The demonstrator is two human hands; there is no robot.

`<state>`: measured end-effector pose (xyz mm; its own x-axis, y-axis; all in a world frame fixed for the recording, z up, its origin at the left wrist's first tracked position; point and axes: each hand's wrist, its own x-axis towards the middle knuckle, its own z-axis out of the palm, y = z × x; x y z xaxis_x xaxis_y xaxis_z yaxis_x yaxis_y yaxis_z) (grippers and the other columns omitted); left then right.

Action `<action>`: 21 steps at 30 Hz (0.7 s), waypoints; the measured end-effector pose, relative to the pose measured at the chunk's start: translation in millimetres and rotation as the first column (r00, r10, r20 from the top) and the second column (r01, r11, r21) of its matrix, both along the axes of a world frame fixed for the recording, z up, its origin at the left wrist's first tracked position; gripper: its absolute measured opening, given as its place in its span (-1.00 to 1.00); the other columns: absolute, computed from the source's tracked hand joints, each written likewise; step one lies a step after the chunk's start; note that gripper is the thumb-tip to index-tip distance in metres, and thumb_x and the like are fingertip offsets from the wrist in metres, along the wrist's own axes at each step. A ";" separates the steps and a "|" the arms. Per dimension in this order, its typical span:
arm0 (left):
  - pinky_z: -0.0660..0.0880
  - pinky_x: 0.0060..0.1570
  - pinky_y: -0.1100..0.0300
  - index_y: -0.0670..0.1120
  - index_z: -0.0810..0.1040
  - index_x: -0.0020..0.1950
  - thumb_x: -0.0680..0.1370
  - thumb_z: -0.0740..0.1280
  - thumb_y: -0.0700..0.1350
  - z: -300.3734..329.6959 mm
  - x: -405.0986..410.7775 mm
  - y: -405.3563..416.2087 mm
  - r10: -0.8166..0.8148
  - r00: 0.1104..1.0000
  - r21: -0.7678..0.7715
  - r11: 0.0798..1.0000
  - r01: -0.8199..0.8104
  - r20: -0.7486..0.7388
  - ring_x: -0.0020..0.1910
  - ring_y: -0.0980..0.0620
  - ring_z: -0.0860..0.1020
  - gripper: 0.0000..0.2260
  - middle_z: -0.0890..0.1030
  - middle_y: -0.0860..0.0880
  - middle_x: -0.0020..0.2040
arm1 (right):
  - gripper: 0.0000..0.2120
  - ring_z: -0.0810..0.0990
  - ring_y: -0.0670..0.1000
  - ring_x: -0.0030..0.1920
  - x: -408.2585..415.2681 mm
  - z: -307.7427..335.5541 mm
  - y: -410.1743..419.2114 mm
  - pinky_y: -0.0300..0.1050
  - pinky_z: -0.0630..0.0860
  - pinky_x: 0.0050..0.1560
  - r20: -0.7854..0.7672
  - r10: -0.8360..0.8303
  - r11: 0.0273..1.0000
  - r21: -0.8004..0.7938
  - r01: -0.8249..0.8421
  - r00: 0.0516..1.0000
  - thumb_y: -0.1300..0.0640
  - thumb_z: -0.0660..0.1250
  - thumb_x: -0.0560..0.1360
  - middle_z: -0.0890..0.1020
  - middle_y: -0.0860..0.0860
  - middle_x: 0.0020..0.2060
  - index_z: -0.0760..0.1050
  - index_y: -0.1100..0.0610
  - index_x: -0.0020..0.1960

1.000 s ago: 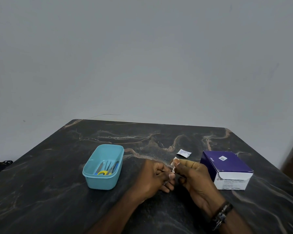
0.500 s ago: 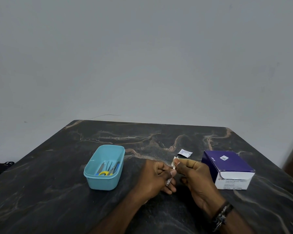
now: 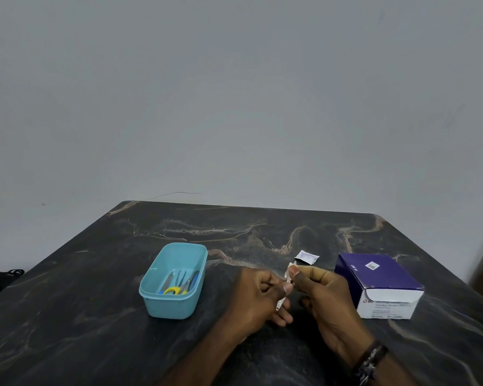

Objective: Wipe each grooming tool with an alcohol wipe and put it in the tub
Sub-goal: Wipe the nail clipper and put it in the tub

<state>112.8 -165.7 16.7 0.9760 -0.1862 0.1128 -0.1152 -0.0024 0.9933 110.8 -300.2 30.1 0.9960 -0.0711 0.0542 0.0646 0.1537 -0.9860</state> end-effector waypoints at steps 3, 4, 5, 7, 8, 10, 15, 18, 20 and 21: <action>0.55 -0.49 0.20 -0.26 0.53 -0.08 0.57 0.34 -0.21 1.2 -0.9 -1.2 -0.024 1.000 0.011 1.000 0.024 -0.008 -0.47 -0.07 0.60 -0.89 0.60 -0.15 -0.36 | -0.86 0.45 -0.06 -0.44 1.8 0.1 -2.2 -0.24 0.35 -0.46 -0.003 -0.050 0.999 0.008 0.050 0.999 0.16 0.44 0.46 0.59 0.08 -0.41 0.64 0.25 -0.16; 0.54 -0.48 0.19 -0.26 0.53 -0.09 0.56 0.34 -0.21 1.4 -0.9 -1.4 -0.021 1.000 0.009 1.000 0.021 -0.010 -0.47 -0.06 0.60 -0.89 0.60 -0.15 -0.36 | -0.85 0.44 -0.06 -0.44 1.7 0.1 -2.6 -0.24 0.35 -0.45 -0.003 -0.048 0.999 -0.001 0.048 0.999 0.16 0.43 0.46 0.59 0.09 -0.41 0.64 0.26 -0.15; 0.54 -0.48 0.19 -0.26 0.53 -0.09 0.56 0.35 -0.21 1.5 -0.3 -0.9 -0.011 1.000 0.006 1.000 0.011 -0.009 -0.47 -0.07 0.60 -0.88 0.60 -0.14 -0.36 | -0.82 0.45 -0.05 -0.44 0.3 1.2 -1.9 -0.24 0.35 -0.46 -0.002 -0.027 0.999 -0.018 0.027 1.000 0.14 0.43 0.46 0.59 0.11 -0.40 0.63 0.29 -0.15; 0.54 -0.48 0.18 -0.28 0.53 -0.10 0.56 0.35 -0.20 1.7 1.5 1.1 0.018 1.000 -0.007 1.000 -0.018 -0.002 -0.47 -0.08 0.61 -0.86 0.61 -0.13 -0.37 | -0.74 0.47 0.02 -0.48 -3.8 3.7 1.0 -0.24 0.38 -0.51 -0.003 0.059 0.998 -0.017 -0.059 0.998 0.14 0.40 0.48 0.56 0.21 -0.40 0.58 0.38 -0.14; 0.54 -0.48 0.18 -0.29 0.53 -0.10 0.56 0.35 -0.20 2.0 2.3 2.3 0.030 1.000 -0.012 0.999 -0.030 0.000 -0.47 -0.08 0.61 -0.85 0.61 -0.13 -0.37 | -0.72 0.45 0.06 -0.52 -5.9 5.4 2.7 -0.25 0.39 -0.53 -0.004 0.105 0.994 0.009 -0.105 0.994 0.16 0.38 0.49 0.53 0.25 -0.41 0.54 0.43 -0.13; 0.54 -0.49 0.19 -0.32 0.53 -0.08 0.56 0.35 -0.20 2.0 3.0 3.4 0.042 0.999 -0.012 0.999 -0.042 0.001 -0.47 -0.08 0.61 -0.84 0.61 -0.14 -0.37 | -0.72 0.43 0.07 -0.56 -9.0 8.8 3.9 -0.26 0.40 -0.57 -0.002 0.160 0.986 0.055 -0.160 0.987 0.21 0.34 0.51 0.49 0.27 -0.42 0.50 0.48 -0.13; 0.53 -0.50 0.20 -0.29 0.52 -0.09 0.55 0.36 -0.21 -0.6 0.8 2.6 -0.019 1.000 0.012 1.000 0.019 -0.010 -0.49 -0.07 0.60 -0.86 0.61 -0.14 -0.36 | -0.82 0.52 0.02 -0.42 -1.3 2.6 0.4 -0.22 0.41 -0.46 0.005 -0.009 1.000 -0.012 0.009 1.000 0.19 0.42 0.46 0.61 0.17 -0.38 0.62 0.34 -0.16; 0.52 -0.52 0.21 -0.29 0.51 -0.07 0.55 0.36 -0.21 0.4 -1.1 -0.3 -0.057 0.998 0.030 0.998 0.058 -0.032 -0.49 -0.05 0.59 -0.86 0.60 -0.15 -0.35 | -0.85 0.45 0.10 -0.30 3.3 1.1 -4.7 -0.10 0.37 -0.32 -0.002 -0.068 0.998 0.007 0.068 0.998 0.16 0.44 0.45 0.60 0.13 -0.36 0.66 0.26 -0.12; 0.52 -0.52 0.21 -0.32 0.52 -0.06 0.55 0.36 -0.21 2.2 -1.2 -0.3 -0.030 0.999 0.025 0.999 0.030 -0.021 -0.50 -0.06 0.59 -0.84 0.60 -0.16 -0.35 | -0.82 0.47 0.09 -0.35 2.1 1.2 -4.0 -0.15 0.40 -0.38 -0.009 -0.028 1.000 0.000 0.028 1.000 0.16 0.42 0.47 0.59 0.16 -0.37 0.63 0.31 -0.12; 0.52 -0.52 0.20 -0.34 0.52 -0.06 0.56 0.36 -0.22 2.7 -0.7 0.7 -0.004 1.000 0.019 1.000 0.004 -0.013 -0.50 -0.06 0.59 -0.83 0.60 -0.16 -0.35 | -0.77 0.49 0.09 -0.39 0.2 1.3 -2.2 -0.18 0.42 -0.43 -0.020 0.022 1.000 0.000 -0.022 1.000 0.16 0.41 0.48 0.59 0.20 -0.38 0.60 0.36 -0.12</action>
